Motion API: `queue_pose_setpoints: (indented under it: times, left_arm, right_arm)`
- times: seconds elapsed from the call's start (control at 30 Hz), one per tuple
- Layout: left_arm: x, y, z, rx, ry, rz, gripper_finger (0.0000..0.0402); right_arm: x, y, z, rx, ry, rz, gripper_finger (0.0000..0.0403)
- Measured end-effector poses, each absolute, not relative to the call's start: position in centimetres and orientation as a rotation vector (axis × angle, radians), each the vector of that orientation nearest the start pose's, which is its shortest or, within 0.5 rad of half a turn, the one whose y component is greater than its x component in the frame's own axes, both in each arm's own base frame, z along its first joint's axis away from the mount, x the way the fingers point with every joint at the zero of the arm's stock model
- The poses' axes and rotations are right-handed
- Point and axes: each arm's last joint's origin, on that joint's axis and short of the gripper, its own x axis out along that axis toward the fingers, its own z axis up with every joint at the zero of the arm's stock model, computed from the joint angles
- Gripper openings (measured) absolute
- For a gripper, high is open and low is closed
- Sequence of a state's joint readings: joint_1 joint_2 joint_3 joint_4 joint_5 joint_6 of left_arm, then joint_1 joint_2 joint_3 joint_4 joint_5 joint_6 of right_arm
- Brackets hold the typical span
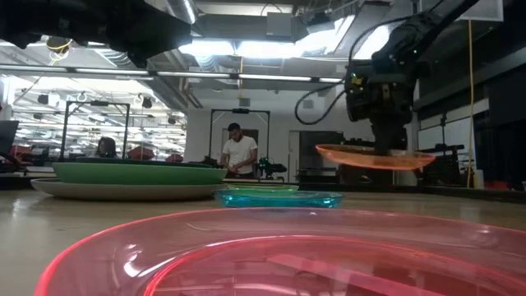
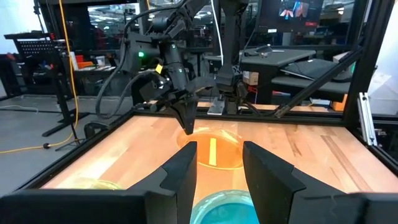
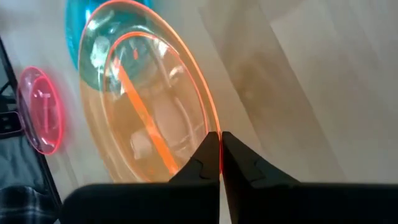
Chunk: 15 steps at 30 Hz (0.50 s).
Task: Stack plastic plates
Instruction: Stack the orange plate on top of dark blue plate
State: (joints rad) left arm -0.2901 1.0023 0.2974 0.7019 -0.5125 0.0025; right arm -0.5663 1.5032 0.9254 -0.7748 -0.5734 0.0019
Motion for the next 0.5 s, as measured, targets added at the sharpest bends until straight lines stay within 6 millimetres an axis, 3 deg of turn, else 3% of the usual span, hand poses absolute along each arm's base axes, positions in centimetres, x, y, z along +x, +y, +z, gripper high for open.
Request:
queue_pose_setpoints:
  times: [0.5]
  left_arm:
    - [19.2, -4.3, 21.2, 0.015, 0.013, 0.222, 0.0124]
  right_arm:
    - [27.9, -11.1, 22.7, 0.669, 0.846, 0.011, 0.0001]
